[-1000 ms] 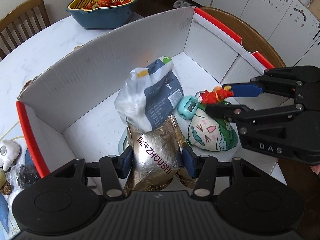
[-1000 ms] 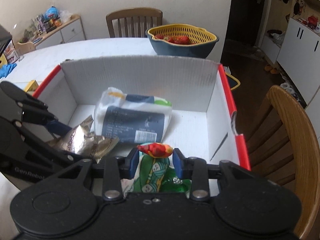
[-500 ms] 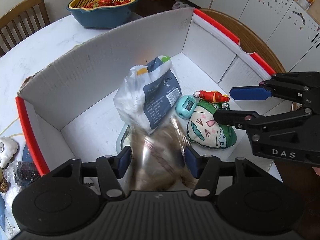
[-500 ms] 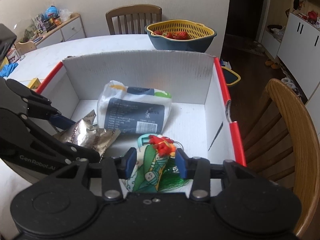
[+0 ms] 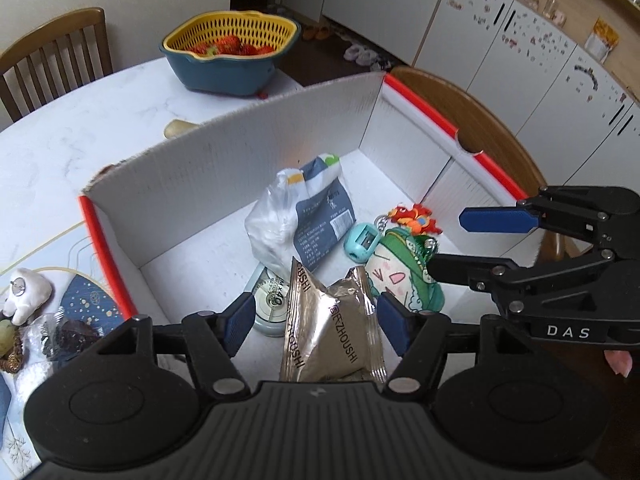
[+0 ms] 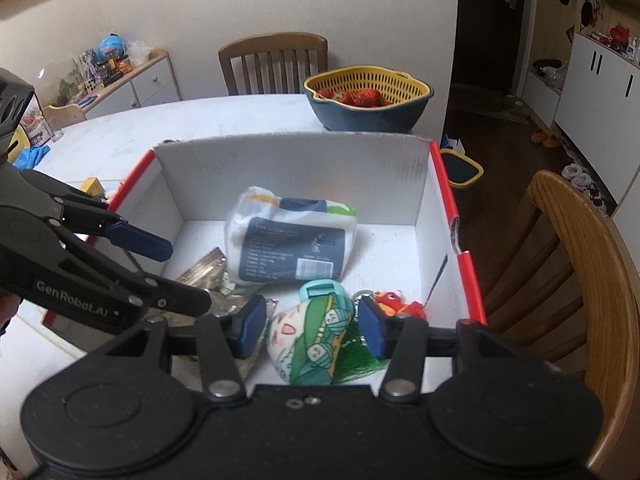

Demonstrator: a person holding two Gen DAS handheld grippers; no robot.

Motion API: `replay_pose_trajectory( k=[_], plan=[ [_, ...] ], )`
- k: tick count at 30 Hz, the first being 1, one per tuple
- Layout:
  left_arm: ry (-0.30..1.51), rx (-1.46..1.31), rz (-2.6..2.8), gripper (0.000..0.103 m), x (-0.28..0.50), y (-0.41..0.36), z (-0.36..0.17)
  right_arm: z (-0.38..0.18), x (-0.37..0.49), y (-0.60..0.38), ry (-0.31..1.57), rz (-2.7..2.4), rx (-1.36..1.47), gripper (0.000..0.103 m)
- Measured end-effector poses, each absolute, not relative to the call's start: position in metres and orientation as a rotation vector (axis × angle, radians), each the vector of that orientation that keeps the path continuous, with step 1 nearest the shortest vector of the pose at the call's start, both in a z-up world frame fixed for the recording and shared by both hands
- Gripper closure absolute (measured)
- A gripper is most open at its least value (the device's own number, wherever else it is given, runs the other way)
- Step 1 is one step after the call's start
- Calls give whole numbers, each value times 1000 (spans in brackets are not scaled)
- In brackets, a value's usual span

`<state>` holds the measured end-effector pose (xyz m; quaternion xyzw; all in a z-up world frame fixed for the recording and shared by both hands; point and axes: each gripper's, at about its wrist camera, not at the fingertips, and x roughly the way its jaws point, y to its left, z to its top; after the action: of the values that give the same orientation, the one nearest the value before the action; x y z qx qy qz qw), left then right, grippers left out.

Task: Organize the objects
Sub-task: 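Lower both items into the shoebox and open both tools, then withdraw both tools from the shoebox back over the item mat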

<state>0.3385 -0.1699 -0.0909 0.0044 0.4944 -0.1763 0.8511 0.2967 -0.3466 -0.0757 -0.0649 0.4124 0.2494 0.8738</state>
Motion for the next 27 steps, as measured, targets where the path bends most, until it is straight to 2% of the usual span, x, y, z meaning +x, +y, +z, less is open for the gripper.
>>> replay_pose_trajectory(
  k=[11, 25, 27],
  plan=[
    [919, -15, -418, 36, 303, -155, -54, -48, 271, -338, 800, 520, -103, 49],
    [809, -10, -435, 36, 267, -101, -18, -16, 235, -301, 718, 461, -48, 41],
    [800, -11, -433, 31, 264, -91, -15, -13, 229, -294, 713, 451, -41, 39]
  ],
)
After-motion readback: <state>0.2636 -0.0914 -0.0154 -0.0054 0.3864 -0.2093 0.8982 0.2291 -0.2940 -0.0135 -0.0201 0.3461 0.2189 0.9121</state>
